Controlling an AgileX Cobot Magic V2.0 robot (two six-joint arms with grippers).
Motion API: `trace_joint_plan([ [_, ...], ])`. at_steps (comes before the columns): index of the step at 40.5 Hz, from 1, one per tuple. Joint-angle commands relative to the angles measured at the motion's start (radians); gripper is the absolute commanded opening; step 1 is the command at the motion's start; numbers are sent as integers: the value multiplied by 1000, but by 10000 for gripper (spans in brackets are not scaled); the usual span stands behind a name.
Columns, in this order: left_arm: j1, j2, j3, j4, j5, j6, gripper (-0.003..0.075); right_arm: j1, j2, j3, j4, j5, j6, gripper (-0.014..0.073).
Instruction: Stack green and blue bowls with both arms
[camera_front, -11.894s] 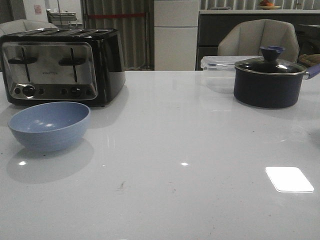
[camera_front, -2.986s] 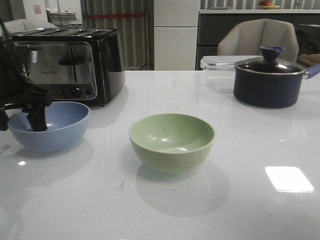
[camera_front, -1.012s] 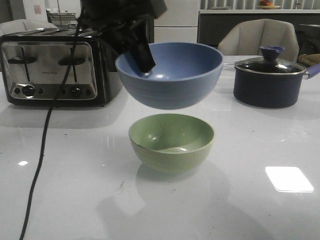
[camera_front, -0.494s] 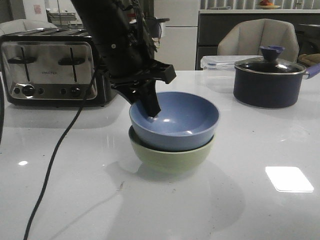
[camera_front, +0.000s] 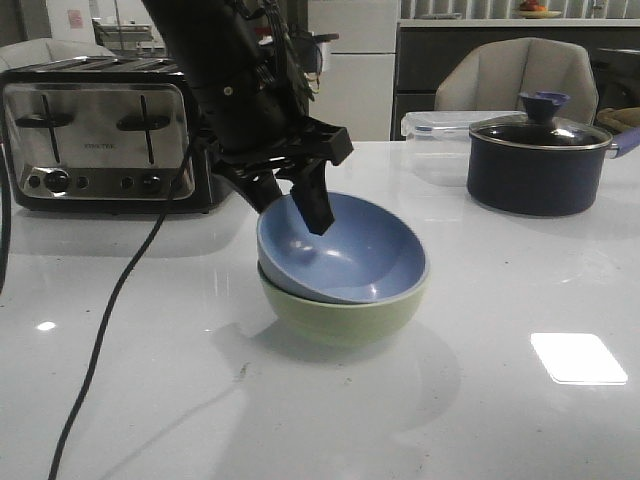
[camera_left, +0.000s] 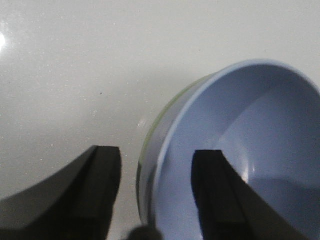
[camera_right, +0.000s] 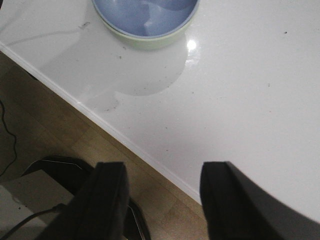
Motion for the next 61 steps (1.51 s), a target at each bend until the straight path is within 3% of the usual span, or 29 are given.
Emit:
trace_joint_plan([
  [1,-5,-58,-36,-23,-30,-1,510,-4,-7,-28,-5,-51,2,450],
  [17,-5,-89,-91,10,26,-1,532,-4,-7,-28,-5,-51,2,450],
  [31,-5,-309,-55,23,57,-1,531,-4,-7,-28,-5,-51,2,450],
  [61,-5,-1158,673,23,9,-1,531,-4,-7,-28,-5,-51,2,450],
])
